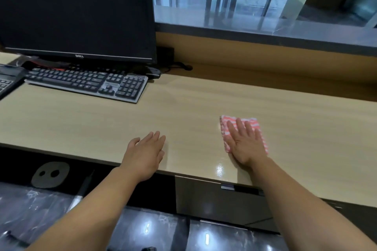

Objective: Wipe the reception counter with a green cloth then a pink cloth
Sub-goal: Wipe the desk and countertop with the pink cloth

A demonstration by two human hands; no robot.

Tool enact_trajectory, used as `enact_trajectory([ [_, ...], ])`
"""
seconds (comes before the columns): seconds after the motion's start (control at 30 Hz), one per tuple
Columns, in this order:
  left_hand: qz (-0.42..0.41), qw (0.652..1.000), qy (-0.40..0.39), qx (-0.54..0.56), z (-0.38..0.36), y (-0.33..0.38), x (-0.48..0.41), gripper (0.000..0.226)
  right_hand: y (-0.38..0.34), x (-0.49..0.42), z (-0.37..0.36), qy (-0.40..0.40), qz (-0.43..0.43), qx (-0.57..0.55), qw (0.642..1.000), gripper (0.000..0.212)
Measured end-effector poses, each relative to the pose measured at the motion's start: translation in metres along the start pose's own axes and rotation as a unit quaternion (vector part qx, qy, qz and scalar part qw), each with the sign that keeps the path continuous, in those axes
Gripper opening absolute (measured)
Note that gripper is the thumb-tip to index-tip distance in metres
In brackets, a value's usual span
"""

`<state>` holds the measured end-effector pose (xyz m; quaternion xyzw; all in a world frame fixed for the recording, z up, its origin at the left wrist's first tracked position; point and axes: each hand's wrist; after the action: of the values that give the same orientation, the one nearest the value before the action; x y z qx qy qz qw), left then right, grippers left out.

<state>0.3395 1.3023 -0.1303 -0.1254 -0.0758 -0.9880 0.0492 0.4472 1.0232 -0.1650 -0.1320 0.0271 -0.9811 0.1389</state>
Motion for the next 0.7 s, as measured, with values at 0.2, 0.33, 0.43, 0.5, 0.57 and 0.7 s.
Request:
enact_trajectory([
  [0.2,-0.001,1.000,-0.005,0.017,0.005,0.002,-0.008,0.053,-0.049,-0.004,-0.006,0.001,-0.045,-0.046,0.998,0.057],
  [0.33,0.011,1.000,-0.003,0.022,0.009,-0.007,-0.014,0.054,-0.113,-0.005,-0.014,0.006,0.103,-0.013,0.995,0.057],
  [0.43,0.019,1.000,-0.001,0.022,0.009,-0.007,-0.021,0.054,-0.142,-0.009,-0.020,-0.006,0.208,-0.004,0.978,0.057],
  [0.5,0.020,1.000,0.003,0.020,0.009,-0.004,-0.030,0.054,-0.137,-0.018,-0.019,-0.003,0.257,0.013,0.966,0.056],
  [0.57,0.018,1.000,0.003,0.018,0.010,0.000,-0.040,0.054,-0.118,-0.032,-0.014,0.004,0.285,0.026,0.958,0.055],
  [0.7,0.021,1.000,-0.006,0.018,0.013,0.011,-0.063,0.053,-0.063,-0.074,0.002,0.010,0.233,0.032,0.972,0.058],
])
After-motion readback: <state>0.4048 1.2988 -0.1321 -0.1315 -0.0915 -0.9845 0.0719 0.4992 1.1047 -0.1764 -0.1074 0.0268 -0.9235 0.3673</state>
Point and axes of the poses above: each hand's wrist, its own x-axis away from the middle knuckle, its own z-axis out of the back of the hand, y = z × x, and after that the axes turned 3 degrees about z, right-handed
